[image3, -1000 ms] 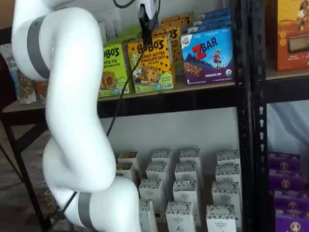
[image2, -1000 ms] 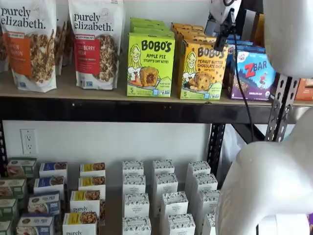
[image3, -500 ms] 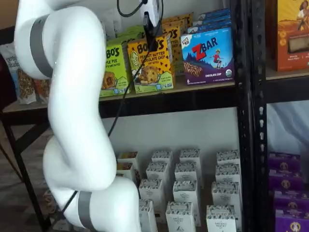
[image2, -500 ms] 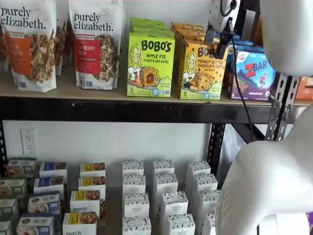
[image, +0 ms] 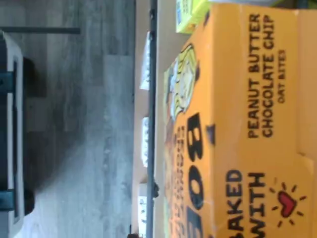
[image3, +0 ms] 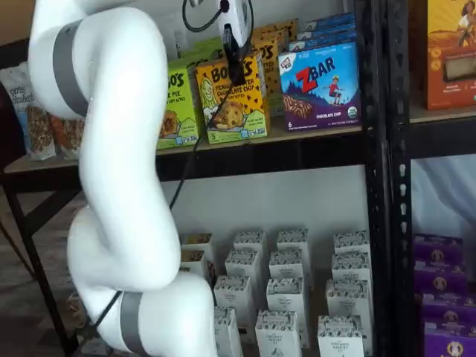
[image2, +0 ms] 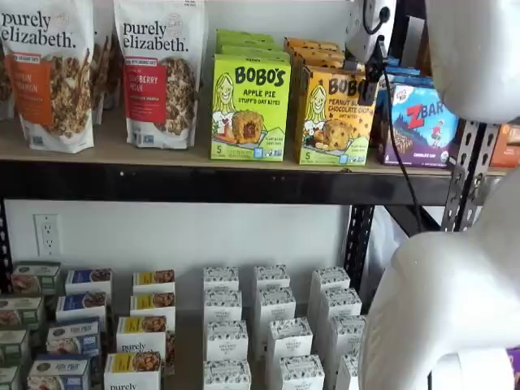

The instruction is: Pick up the orange box on the top shelf, the fifth box from the left

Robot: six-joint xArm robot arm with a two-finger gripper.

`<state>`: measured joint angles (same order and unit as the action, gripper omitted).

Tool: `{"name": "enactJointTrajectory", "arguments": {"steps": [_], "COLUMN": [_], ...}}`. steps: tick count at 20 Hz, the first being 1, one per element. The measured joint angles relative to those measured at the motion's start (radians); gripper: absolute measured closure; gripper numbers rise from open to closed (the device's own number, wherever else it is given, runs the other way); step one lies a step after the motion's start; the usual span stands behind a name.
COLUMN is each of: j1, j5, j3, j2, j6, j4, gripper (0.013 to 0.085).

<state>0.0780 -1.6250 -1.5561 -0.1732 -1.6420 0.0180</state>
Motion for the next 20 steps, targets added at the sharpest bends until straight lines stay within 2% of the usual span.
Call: {"name": "enactJointTrajectory", "arguments": {"steps": [7,8,9,10,11,12,15,16,17,19,20], "j1": [-0.008,-0.006,-0.004,-0.001,0.001,0.003,0.008,0.01,0.012,0.015,0.016], "j5": [-0.053,-0.052,-0.047,-0.041,-0.04,-0.039,-0.038,-0.038,-0.037,-0.035,-0.035], "j3": [-0.023,-0.021,-0.017,-0.013,-0.012,-0.012,-0.012,-0.013,-0.013,-0.012,-0.012], "j2": [0.022,0.021,0.018,0.015,0.014,0.013,0.011,0.011,0.01,0.009,0.008], "j6": [0.007,0.007,0.005,0.004,0.002,0.001,-0.003,-0.005,-0.006,-0.008,-0.009], "j4": [-0.01,-0.005,0.001,0.008,0.012,0.015,0.024,0.027,0.029,0.033,0.034], "gripper": [0.013,0.017,0.017,0.021,0.021,0.025,0.029,0.033,0.033,0.041,0.041]}}
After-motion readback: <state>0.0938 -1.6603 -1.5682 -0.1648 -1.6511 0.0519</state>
